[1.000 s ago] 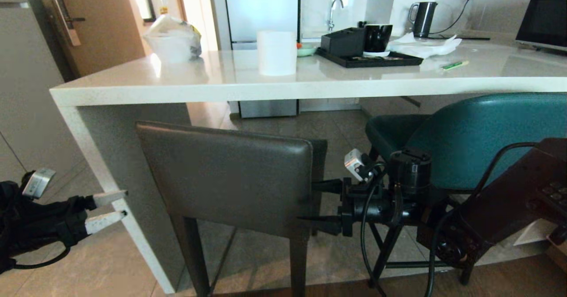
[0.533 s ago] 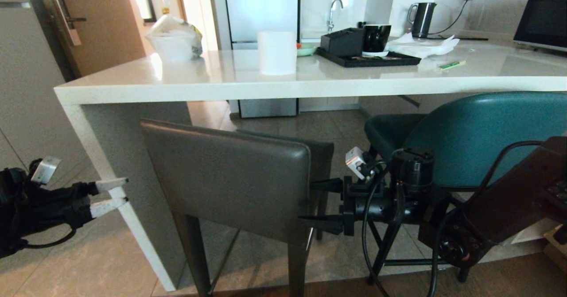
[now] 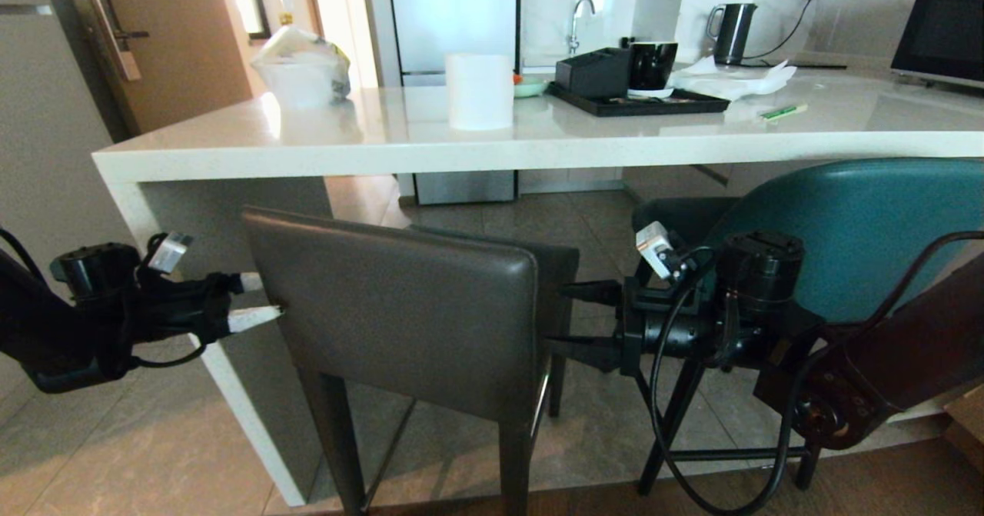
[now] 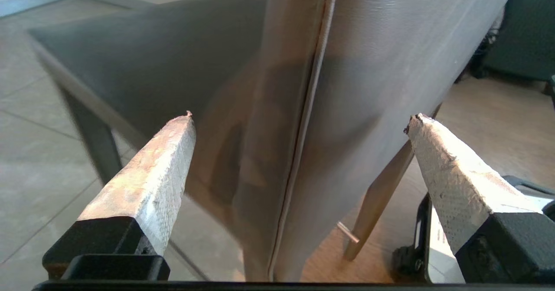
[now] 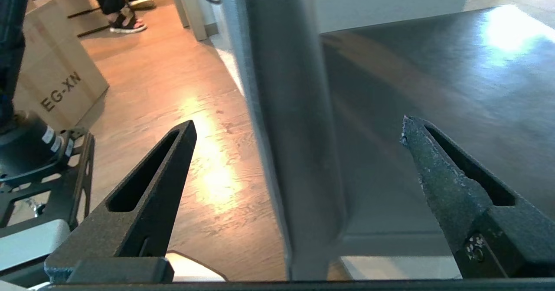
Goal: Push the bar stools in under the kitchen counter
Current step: Pull the gray chair out from under the dining table
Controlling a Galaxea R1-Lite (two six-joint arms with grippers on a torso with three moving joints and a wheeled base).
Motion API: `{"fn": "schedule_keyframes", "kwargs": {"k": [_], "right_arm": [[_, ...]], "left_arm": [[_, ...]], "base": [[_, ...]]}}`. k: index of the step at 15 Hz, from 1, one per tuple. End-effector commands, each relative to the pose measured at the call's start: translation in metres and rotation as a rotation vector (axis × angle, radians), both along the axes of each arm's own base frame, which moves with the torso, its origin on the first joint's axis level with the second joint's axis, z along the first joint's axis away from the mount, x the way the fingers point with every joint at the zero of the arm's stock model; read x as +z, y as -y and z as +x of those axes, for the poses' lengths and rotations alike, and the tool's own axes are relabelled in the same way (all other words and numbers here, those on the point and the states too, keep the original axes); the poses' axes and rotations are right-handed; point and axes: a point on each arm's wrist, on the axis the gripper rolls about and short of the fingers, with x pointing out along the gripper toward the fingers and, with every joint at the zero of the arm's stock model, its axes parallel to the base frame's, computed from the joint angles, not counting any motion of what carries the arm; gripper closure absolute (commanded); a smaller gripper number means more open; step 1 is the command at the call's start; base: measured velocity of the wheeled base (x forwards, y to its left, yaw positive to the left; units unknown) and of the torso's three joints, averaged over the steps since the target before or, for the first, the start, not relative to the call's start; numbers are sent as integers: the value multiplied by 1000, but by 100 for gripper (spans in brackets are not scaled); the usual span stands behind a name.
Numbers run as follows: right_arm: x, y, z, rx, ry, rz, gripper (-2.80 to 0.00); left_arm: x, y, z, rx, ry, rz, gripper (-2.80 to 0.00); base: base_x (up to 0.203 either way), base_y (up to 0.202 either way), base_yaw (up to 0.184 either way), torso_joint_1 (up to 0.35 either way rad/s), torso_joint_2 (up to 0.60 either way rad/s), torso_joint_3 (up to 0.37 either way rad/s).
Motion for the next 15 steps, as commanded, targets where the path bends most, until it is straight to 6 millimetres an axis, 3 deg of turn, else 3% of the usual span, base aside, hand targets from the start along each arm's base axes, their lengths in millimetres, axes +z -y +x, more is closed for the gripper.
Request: {"fn": "schedule_keyframes", "kwargs": {"k": [1, 4, 9, 11, 15], "right_arm": [[1, 0, 0, 4, 8, 4, -280], [0, 1, -1, 19, 4, 3, -280], [-3, -1, -6, 44, -10, -3, -280], [-4, -2, -8, 54, -18, -6, -280], [-4, -4, -12, 67, -18, -7, -280]], "left_arm": [[-2, 10, 5, -35, 3, 0, -280], [-5, 19, 0, -51, -18, -8, -280], [2, 27, -54, -25, -59, -23, -280], [-5, 22, -69, 2, -93, -37, -280], [0, 23, -57, -14, -63, -25, -280]], "base": [[0, 0, 0, 0, 0, 0], [0, 0, 0, 0, 0, 0], [0, 0, 0, 0, 0, 0], [0, 0, 0, 0, 0, 0], [0, 0, 0, 0, 0, 0]]}}
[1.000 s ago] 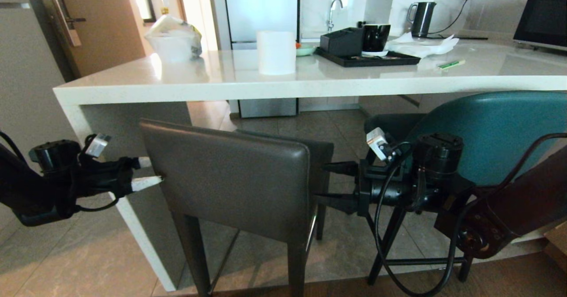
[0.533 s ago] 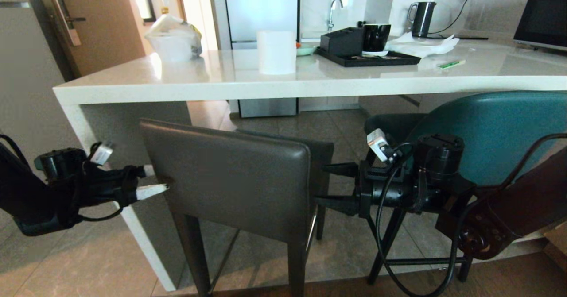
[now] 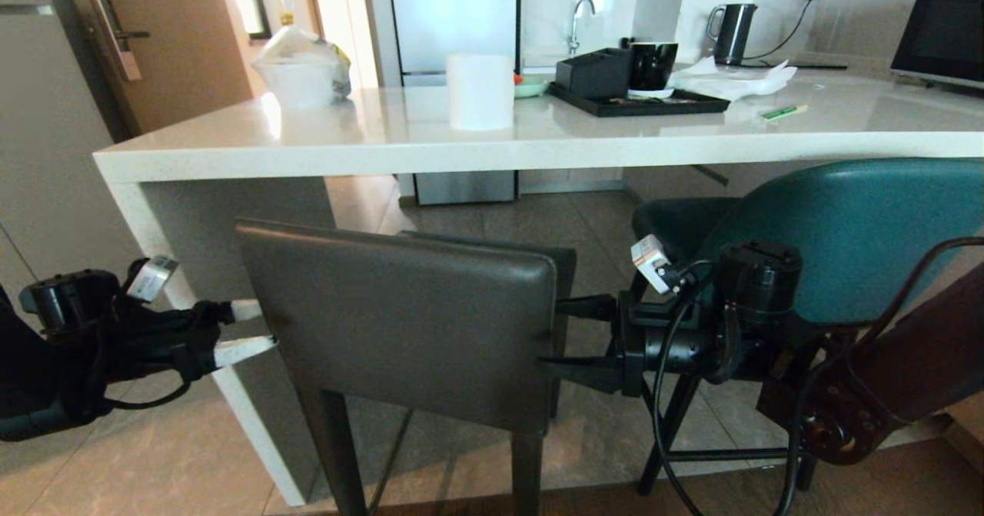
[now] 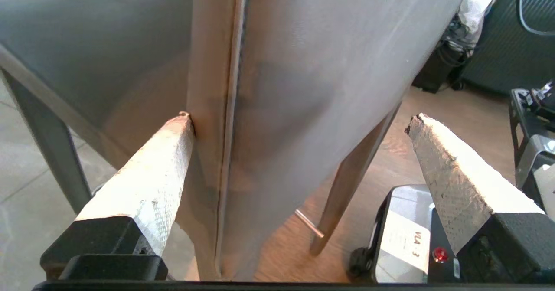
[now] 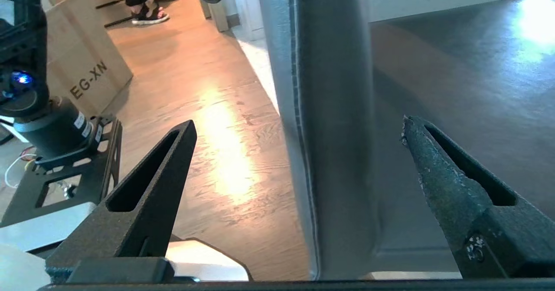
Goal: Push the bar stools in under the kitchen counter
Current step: Pull the gray chair out from under the dining table
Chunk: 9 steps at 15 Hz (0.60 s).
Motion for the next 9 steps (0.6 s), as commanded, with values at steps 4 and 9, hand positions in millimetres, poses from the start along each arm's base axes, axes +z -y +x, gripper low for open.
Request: {"fn": "schedule_keyframes", "kwargs": {"k": [4, 9], "right_arm": [[-4, -3, -5, 38, -8, -5, -280], [-6, -11, -19, 80, 22, 11, -280]], "left_arm": [[-14, 0, -23, 18, -49, -20, -280], [-10, 3, -44, 32, -44, -16, -280]], "base": [[0, 0, 0, 0, 0, 0], [0, 0, 0, 0, 0, 0]]}}
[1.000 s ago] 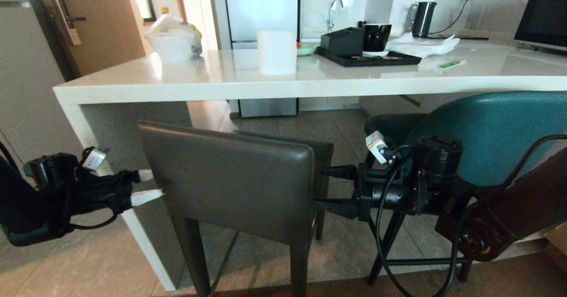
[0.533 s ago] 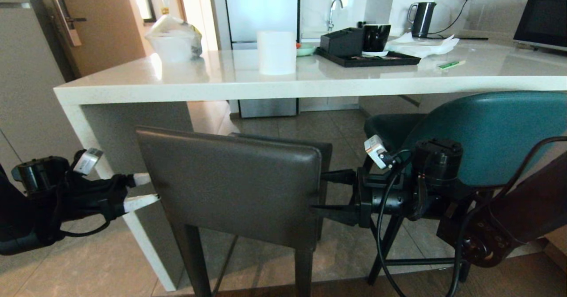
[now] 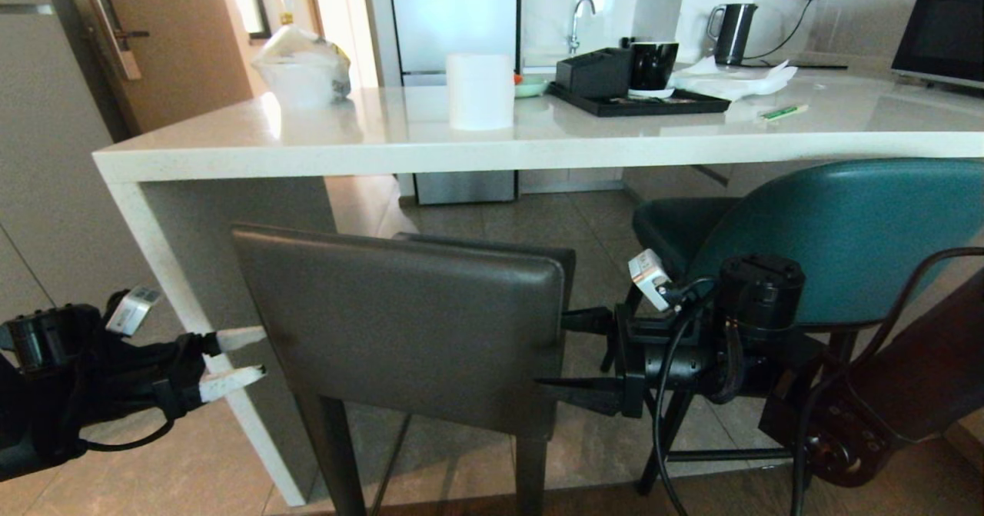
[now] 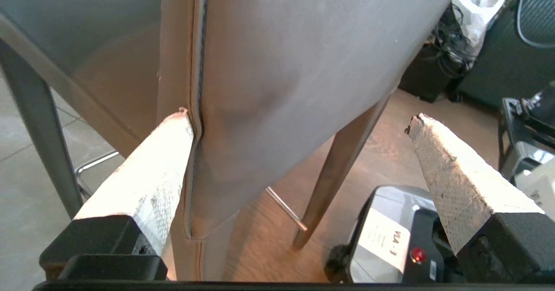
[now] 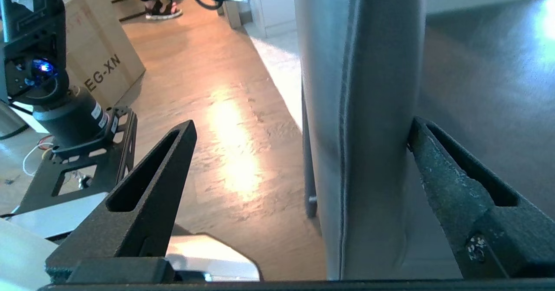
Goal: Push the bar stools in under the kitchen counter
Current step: Pull the gray chair out from under the dining table
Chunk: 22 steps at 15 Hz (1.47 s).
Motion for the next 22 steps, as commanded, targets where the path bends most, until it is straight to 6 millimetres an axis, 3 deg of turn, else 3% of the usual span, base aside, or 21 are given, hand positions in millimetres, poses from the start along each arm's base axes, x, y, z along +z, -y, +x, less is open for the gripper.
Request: {"fn": "schedule_keyframes", "kwargs": {"k": [1, 4, 10, 13, 16, 19, 22], "right_arm": [[1, -2, -2, 15, 10, 8, -280], [-3, -1, 2, 3, 0, 6, -280], [-3, 3, 5, -14, -5, 4, -280], [-16, 17, 7, -52, -72, -10, -280], [-21, 22, -2, -55, -57, -6, -280], [-26, 53, 5, -137, -60, 32, -280], [-35, 59, 7, -134, -65, 43, -280]], "left_arm": [[8, 2, 0, -14, 32, 9, -280], [14, -2, 28, -32, 88, 31, -280], [-7, -26, 65, -9, 69, 22, -280], [6, -6, 59, -52, 75, 22, -280], [6, 8, 49, -79, 48, 11, -280], [10, 18, 31, -90, 41, 8, -280], [11, 28, 19, -106, 45, 10, -280]], "base": [[0, 0, 0, 0, 0, 0], [0, 0, 0, 0, 0, 0], [0, 0, 0, 0, 0, 0], [0, 0, 0, 0, 0, 0], [0, 0, 0, 0, 0, 0], [0, 0, 0, 0, 0, 0], [0, 0, 0, 0, 0, 0]]}}
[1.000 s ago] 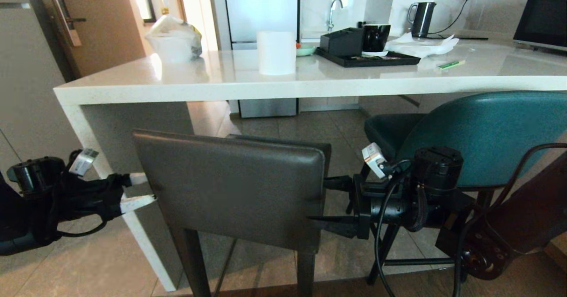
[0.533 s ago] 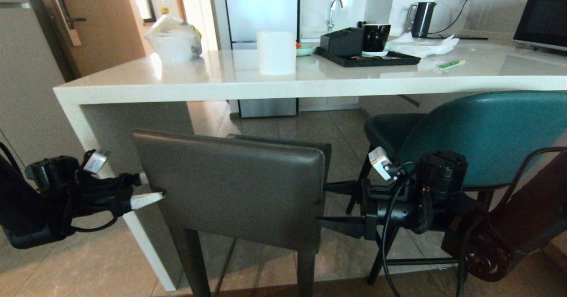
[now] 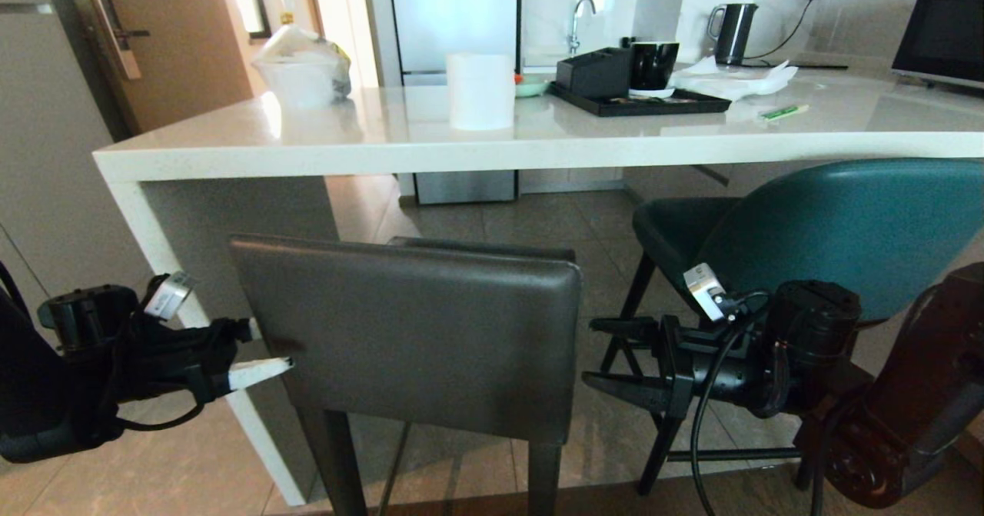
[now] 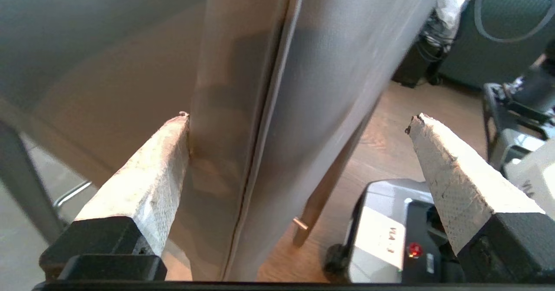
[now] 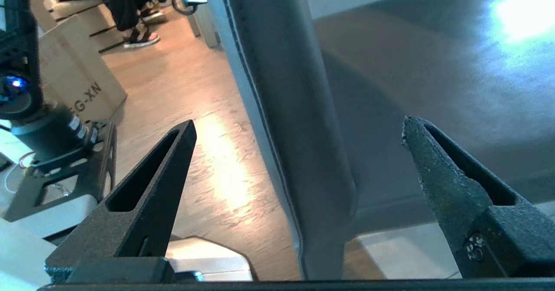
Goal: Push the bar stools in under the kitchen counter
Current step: Pull the gray chair out from under the dining table
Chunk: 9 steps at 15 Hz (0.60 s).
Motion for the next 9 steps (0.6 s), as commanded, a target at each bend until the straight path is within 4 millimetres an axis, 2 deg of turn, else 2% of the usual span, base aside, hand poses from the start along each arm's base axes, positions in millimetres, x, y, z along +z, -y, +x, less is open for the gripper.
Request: {"fn": "schedule_keyframes", "kwargs": {"k": [1, 6, 9], "right_arm": [[-8, 2, 1, -1, -22, -6, -280], [-13, -5, -10, 33, -53, -17, -280], [-15, -13, -12, 58, -47, -21, -280]], "left_arm": [[4, 3, -8, -10, 6, -1, -280], [-1, 1, -32, 17, -8, -5, -280], [-2, -3, -34, 32, 14, 3, -280]], "base": [[0, 0, 0, 0, 0, 0], [0, 0, 0, 0, 0, 0], [0, 0, 0, 0, 0, 0]]}}
